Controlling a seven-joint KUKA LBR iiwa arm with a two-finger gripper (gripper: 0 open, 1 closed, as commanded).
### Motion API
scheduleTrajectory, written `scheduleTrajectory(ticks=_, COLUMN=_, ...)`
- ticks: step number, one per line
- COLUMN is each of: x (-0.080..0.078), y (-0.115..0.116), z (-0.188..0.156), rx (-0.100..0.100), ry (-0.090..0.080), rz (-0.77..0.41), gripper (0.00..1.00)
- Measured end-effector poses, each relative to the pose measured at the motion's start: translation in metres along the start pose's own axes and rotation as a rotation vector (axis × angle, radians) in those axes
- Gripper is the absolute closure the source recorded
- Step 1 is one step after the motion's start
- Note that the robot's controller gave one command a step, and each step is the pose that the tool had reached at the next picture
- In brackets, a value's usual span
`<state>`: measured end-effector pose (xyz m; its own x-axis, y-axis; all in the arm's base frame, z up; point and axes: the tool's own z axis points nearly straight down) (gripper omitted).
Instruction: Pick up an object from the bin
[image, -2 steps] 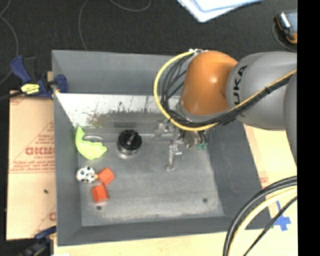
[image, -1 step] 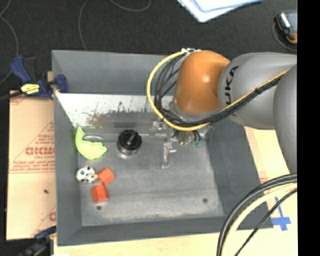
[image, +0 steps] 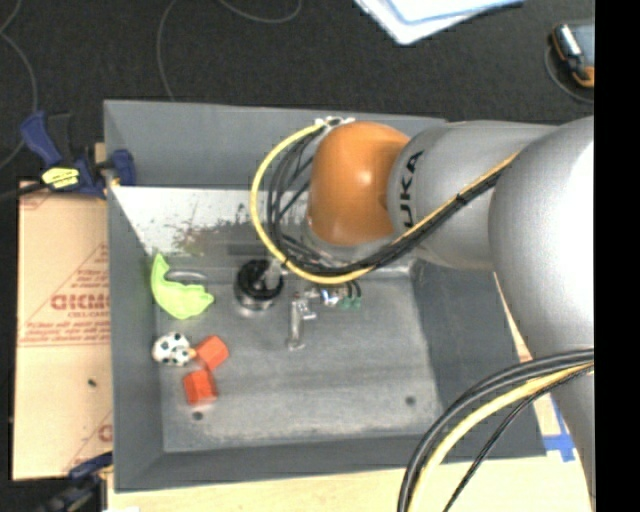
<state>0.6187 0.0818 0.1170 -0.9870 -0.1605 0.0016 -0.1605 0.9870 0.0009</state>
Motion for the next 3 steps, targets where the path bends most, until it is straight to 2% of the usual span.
scheduleTrajectory(ticks=1, x=-0.011, y=0.012, z=-0.005, rx=0.004, ry=-0.015, rz=-0.036, gripper=0.0)
scheduleTrajectory(ticks=2, x=-0.012, y=0.015, z=0.024, rx=0.001, ry=0.0, rz=-0.052, gripper=0.0)
scheduleTrajectory(ticks=3, x=-0.031, y=0.01, z=0.041, rx=0.007, ry=-0.031, rz=-0.316, gripper=1.0)
